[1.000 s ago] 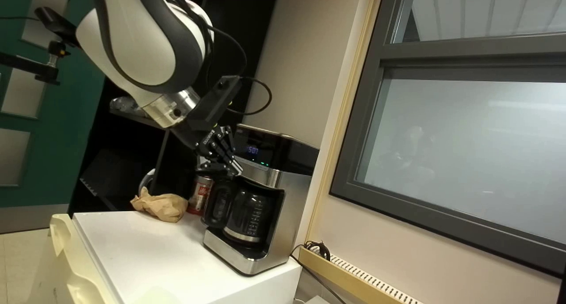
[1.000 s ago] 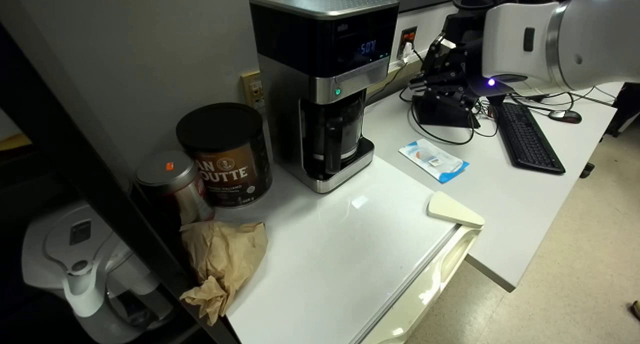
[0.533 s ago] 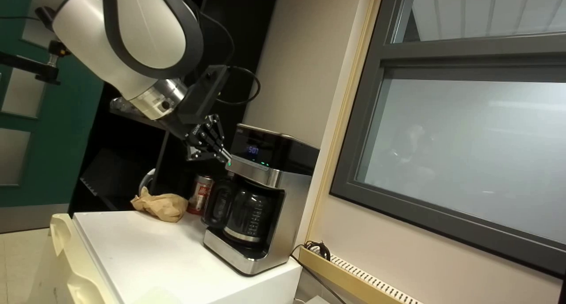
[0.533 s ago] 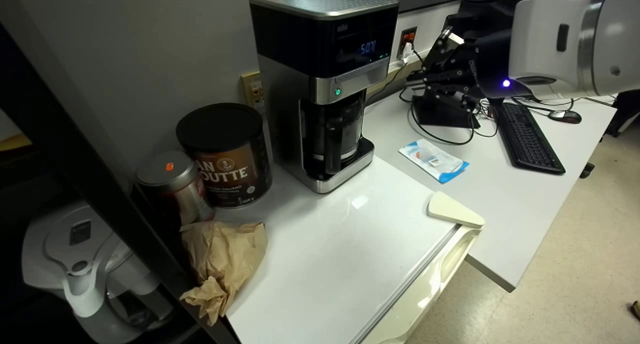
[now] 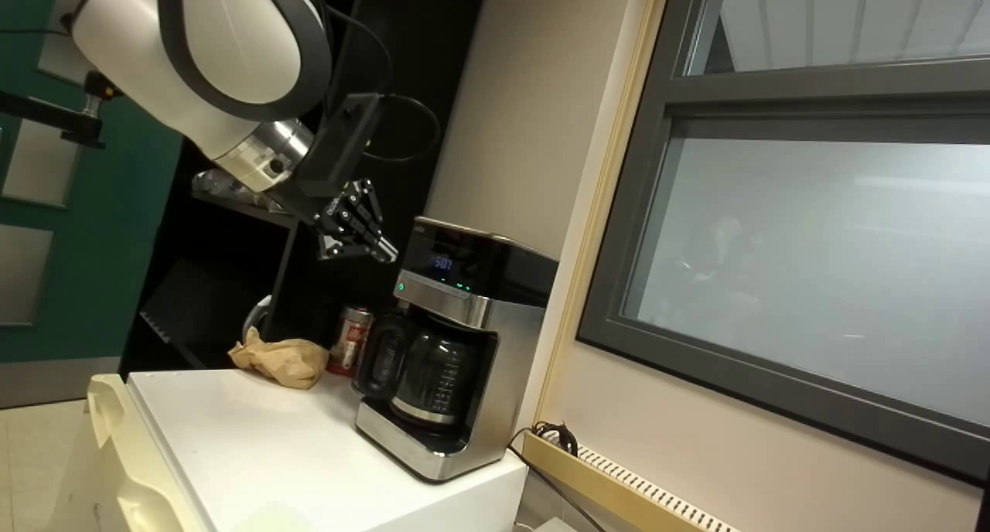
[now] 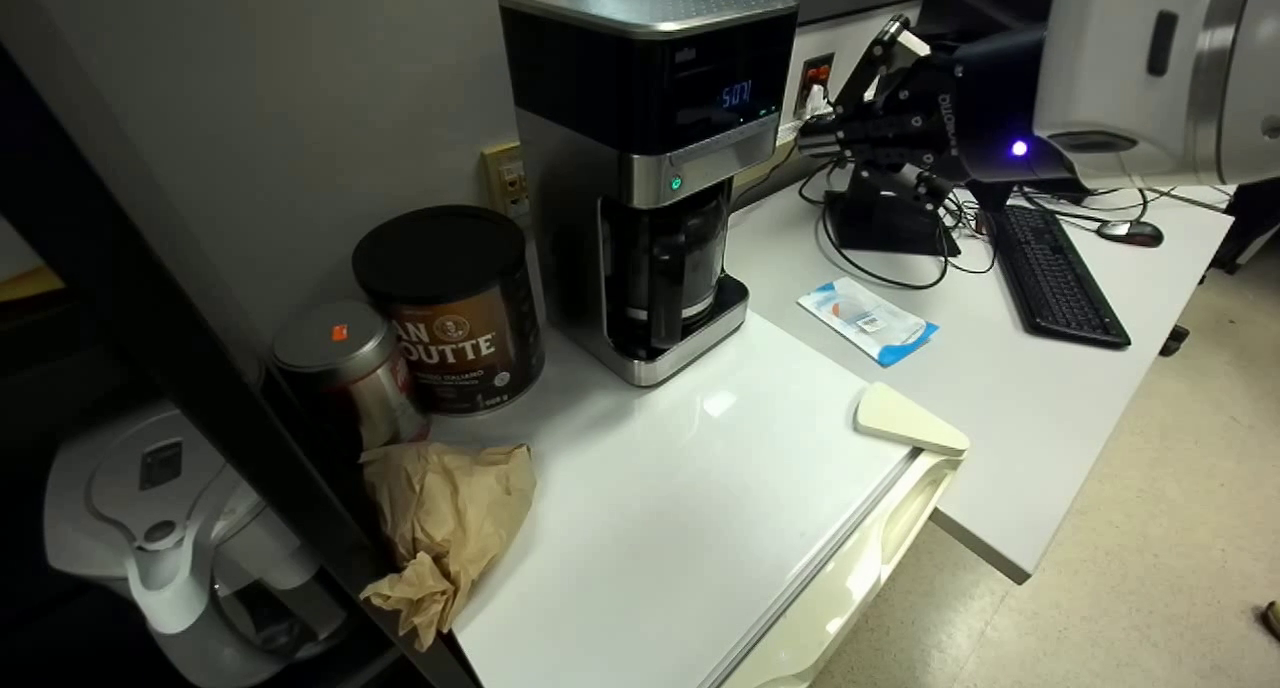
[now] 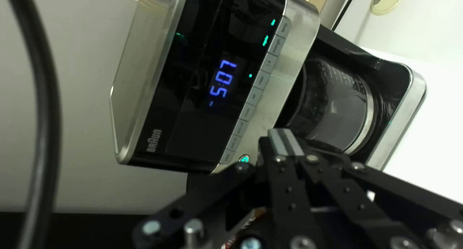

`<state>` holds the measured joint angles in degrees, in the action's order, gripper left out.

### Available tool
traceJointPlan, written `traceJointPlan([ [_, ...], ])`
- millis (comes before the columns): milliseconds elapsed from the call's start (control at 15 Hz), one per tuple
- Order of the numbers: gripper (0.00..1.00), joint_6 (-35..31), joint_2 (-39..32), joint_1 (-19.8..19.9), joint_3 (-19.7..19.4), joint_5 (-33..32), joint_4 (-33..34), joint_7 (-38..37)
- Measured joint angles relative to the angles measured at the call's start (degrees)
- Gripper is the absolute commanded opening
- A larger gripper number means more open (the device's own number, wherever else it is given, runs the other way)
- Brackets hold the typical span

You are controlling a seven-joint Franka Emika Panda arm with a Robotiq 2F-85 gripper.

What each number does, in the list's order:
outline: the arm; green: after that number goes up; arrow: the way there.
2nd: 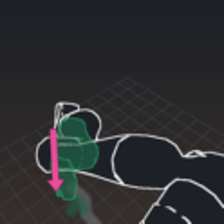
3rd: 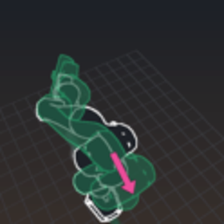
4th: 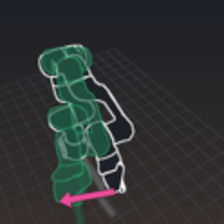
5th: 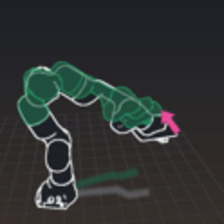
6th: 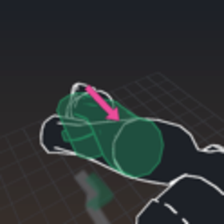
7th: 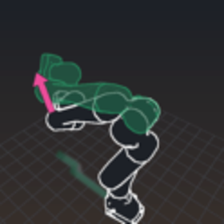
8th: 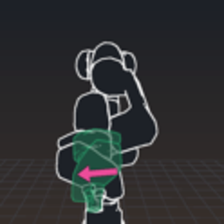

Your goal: Press a button on the coffeemaker

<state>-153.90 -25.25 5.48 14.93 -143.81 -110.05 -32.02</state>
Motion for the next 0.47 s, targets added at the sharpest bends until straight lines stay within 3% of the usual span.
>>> traceJointPlan([
  [267,0.28,1.46,0.18,1.14,-0.01,0.03,-1.65,-0.54],
  [467,0.28,1.50,0.25,1.15,0.00,0.05,-1.74,-0.56],
])
